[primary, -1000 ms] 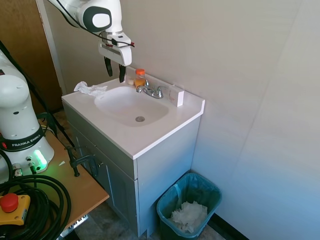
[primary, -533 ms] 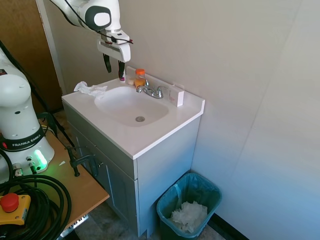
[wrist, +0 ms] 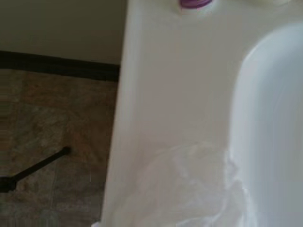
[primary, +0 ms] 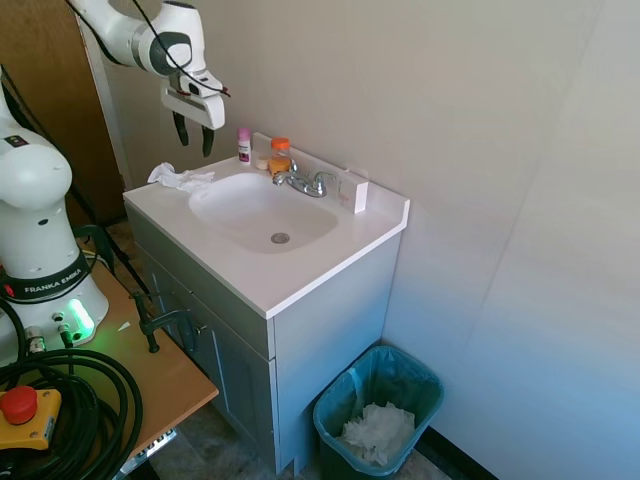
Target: Throw the tissue in the trash bin
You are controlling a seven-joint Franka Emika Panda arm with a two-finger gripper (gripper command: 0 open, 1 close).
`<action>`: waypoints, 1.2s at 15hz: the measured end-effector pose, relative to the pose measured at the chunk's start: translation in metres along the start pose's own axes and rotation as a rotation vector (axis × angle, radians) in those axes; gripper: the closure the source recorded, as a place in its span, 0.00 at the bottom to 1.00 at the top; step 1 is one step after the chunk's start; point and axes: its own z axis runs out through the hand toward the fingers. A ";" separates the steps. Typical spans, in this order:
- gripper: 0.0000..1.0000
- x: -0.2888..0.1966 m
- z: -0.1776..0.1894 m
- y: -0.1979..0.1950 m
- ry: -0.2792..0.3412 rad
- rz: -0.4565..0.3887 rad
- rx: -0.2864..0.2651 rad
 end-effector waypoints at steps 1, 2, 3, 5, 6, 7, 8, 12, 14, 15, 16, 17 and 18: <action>0.00 -0.007 0.012 -0.003 -0.008 -0.001 -0.017; 0.00 -0.011 0.025 -0.004 -0.019 0.000 -0.035; 0.00 -0.014 0.037 -0.004 -0.027 -0.001 -0.053; 0.00 -0.017 0.058 -0.003 -0.039 -0.004 -0.080; 0.00 -0.018 0.066 -0.002 -0.045 -0.004 -0.089; 0.00 -0.019 0.072 -0.001 -0.051 -0.003 -0.098; 0.00 -0.018 0.077 0.001 -0.054 -0.003 -0.108; 1.00 -0.015 0.090 0.007 -0.074 0.007 -0.140; 1.00 -0.012 0.091 0.009 -0.076 0.016 -0.146; 1.00 -0.010 0.091 0.010 -0.075 0.020 -0.147; 1.00 -0.007 0.091 0.011 -0.075 0.024 -0.150; 1.00 -0.006 0.091 0.013 -0.078 0.027 -0.156; 1.00 -0.006 0.092 0.015 -0.083 0.027 -0.164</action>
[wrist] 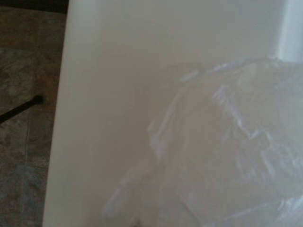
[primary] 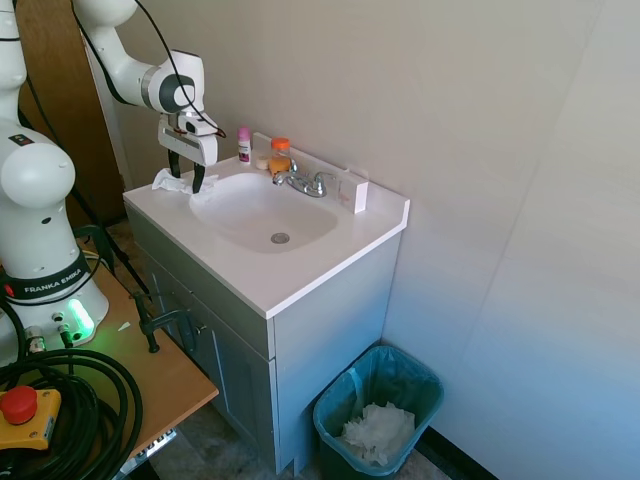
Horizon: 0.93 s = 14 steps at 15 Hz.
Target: Throw the tissue in the trash bin
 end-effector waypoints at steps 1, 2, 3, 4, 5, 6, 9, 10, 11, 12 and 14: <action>1.00 0.000 0.001 0.001 -0.002 0.000 -0.004; 1.00 0.000 0.001 0.001 -0.003 -0.001 -0.006; 1.00 0.000 0.002 0.002 -0.003 -0.003 -0.006; 1.00 0.000 0.002 0.002 -0.002 -0.004 -0.005; 1.00 0.002 0.002 0.003 0.000 -0.005 -0.006; 1.00 0.003 0.002 0.004 0.002 -0.006 -0.008; 1.00 0.006 0.001 0.006 0.005 -0.001 -0.008; 1.00 0.006 0.001 0.006 0.006 -0.002 -0.007; 1.00 0.005 0.001 0.006 0.006 -0.002 -0.005; 1.00 0.004 0.000 0.005 0.005 0.000 -0.002; 1.00 0.005 -0.003 0.005 0.004 0.017 0.016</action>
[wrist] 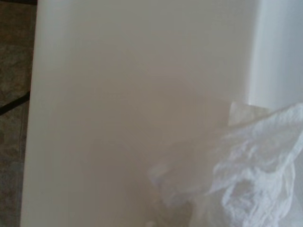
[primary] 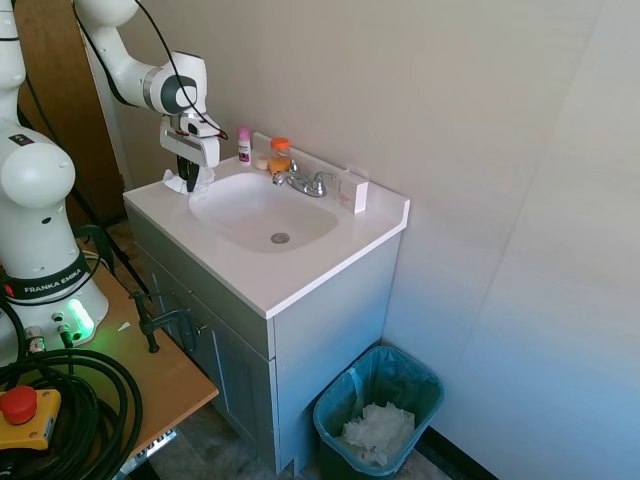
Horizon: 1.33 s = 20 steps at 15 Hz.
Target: Throw the tissue in the trash bin
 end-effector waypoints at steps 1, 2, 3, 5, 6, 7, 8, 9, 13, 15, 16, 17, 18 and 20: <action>1.00 0.001 -0.004 0.000 -0.002 0.013 0.012; 1.00 0.001 -0.010 0.001 -0.002 0.025 0.026; 1.00 0.002 -0.017 0.002 0.002 0.038 0.041; 1.00 0.005 -0.038 0.009 0.022 0.062 0.078; 1.00 0.010 -0.051 0.015 0.045 0.076 0.102; 1.00 0.016 -0.067 0.021 0.077 0.098 0.137; 1.00 0.026 -0.085 0.033 0.113 0.128 0.173; 1.00 0.037 -0.105 0.045 0.145 0.164 0.211; 1.00 0.114 -0.182 0.132 0.245 0.375 0.355; 1.00 0.160 -0.205 0.187 0.272 0.493 0.404; 1.00 0.180 -0.212 0.213 0.283 0.554 0.421; 1.00 0.200 -0.216 0.240 0.292 0.614 0.431; 1.00 0.219 -0.218 0.267 0.304 0.678 0.436; 1.00 0.256 -0.211 0.319 0.318 0.797 0.437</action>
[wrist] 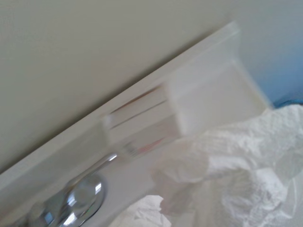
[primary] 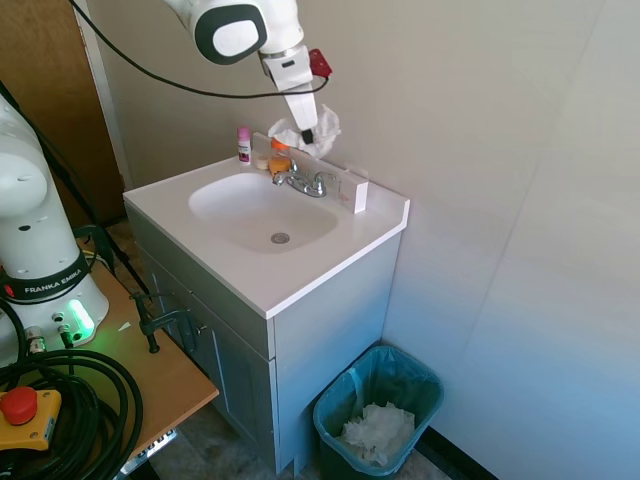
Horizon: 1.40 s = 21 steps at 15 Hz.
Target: Throw the tissue in the trash bin
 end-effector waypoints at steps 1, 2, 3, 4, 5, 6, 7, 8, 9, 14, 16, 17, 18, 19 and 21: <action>1.00 0.028 0.011 0.006 0.009 0.050 -0.009; 1.00 0.052 0.024 0.011 0.019 0.095 -0.020; 1.00 0.072 0.039 0.014 0.021 0.134 -0.033; 1.00 0.089 0.056 0.015 0.020 0.168 -0.047; 1.00 0.105 0.073 0.016 0.024 0.201 -0.063; 1.00 0.118 0.091 0.017 0.028 0.233 -0.080; 1.00 0.133 0.108 0.019 0.036 0.260 -0.096; 1.00 0.148 0.123 0.022 0.047 0.290 -0.112; 1.00 0.163 0.137 0.028 0.056 0.319 -0.125; 0.00 0.201 0.202 0.042 0.024 0.392 -0.194; 0.00 0.201 0.213 0.035 -0.002 0.386 -0.198; 0.00 0.200 0.216 0.031 -0.008 0.381 -0.198; 0.00 0.199 0.217 0.028 -0.013 0.376 -0.196; 0.00 0.198 0.217 0.026 -0.018 0.372 -0.197; 0.00 0.196 0.217 0.024 -0.029 0.362 -0.200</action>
